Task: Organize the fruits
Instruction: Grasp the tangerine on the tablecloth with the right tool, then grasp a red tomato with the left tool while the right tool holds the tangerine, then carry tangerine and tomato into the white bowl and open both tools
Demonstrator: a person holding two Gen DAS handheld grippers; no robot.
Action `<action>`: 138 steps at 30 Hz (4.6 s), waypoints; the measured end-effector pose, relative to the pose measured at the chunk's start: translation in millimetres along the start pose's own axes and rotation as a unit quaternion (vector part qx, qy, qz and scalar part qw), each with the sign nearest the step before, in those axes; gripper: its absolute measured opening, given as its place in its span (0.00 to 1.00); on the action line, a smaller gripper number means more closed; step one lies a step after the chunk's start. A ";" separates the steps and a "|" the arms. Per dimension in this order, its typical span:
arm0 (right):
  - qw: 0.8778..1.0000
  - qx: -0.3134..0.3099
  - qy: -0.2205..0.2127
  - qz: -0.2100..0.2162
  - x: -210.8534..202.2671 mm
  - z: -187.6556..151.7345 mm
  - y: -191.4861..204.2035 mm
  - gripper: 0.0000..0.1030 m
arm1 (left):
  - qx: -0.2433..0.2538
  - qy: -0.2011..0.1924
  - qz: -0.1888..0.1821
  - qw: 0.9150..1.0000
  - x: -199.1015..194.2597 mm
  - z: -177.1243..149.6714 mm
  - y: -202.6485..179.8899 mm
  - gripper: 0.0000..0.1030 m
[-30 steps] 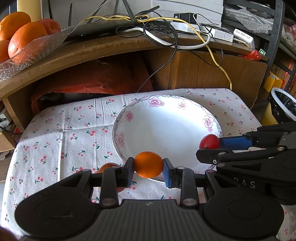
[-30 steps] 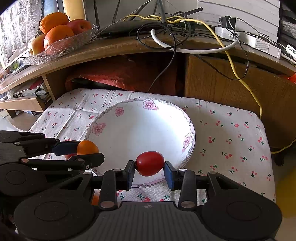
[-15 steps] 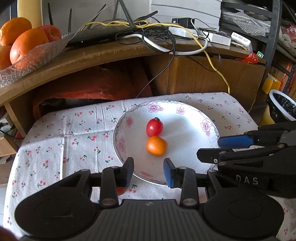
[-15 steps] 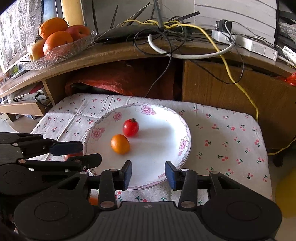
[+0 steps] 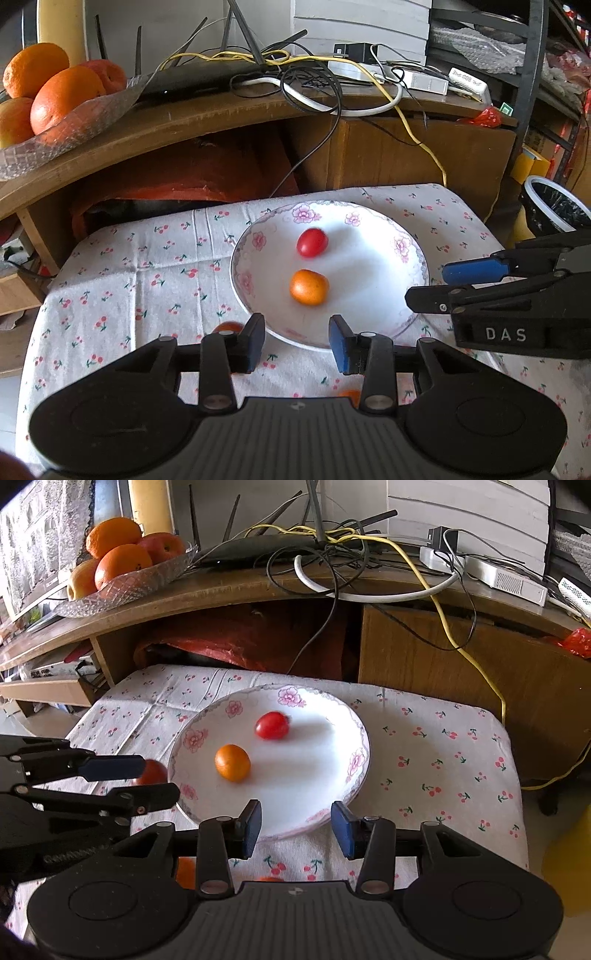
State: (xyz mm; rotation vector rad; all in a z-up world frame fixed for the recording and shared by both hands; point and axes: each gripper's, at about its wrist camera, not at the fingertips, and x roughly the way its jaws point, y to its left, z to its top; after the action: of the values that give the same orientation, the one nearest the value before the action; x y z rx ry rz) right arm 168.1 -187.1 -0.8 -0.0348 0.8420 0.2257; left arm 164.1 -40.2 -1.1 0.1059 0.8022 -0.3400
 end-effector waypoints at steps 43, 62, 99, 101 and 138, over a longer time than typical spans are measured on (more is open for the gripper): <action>0.997 -0.039 0.052 0.037 -9.8 -39.9 1.3 0.38 | 0.087 0.063 -0.034 0.994 -7.3 -63.1 16.5 0.42; 0.995 -0.045 0.081 0.030 13.6 -39.6 10.8 0.29 | 0.075 0.063 -0.034 0.995 -3.0 -61.1 15.7 0.39; 0.990 -0.078 0.102 0.059 0.4 -47.8 30.0 0.30 | 0.098 0.077 -0.044 0.991 -21.3 -75.2 5.8 0.36; 0.990 -0.077 0.103 0.059 0.0 -48.1 29.4 0.30 | 0.096 0.078 -0.044 0.991 -21.0 -74.7 6.1 0.37; 0.994 -0.070 0.063 0.049 -10.0 -21.6 34.6 0.28 | 0.093 0.038 -0.033 0.994 -23.7 -32.8 -11.6 0.35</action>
State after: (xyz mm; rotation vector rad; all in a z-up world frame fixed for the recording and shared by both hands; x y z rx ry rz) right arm 138.5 -157.8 -5.8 -0.1395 0.9535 0.3781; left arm 122.4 -37.8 -6.4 0.2689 0.8502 -0.4764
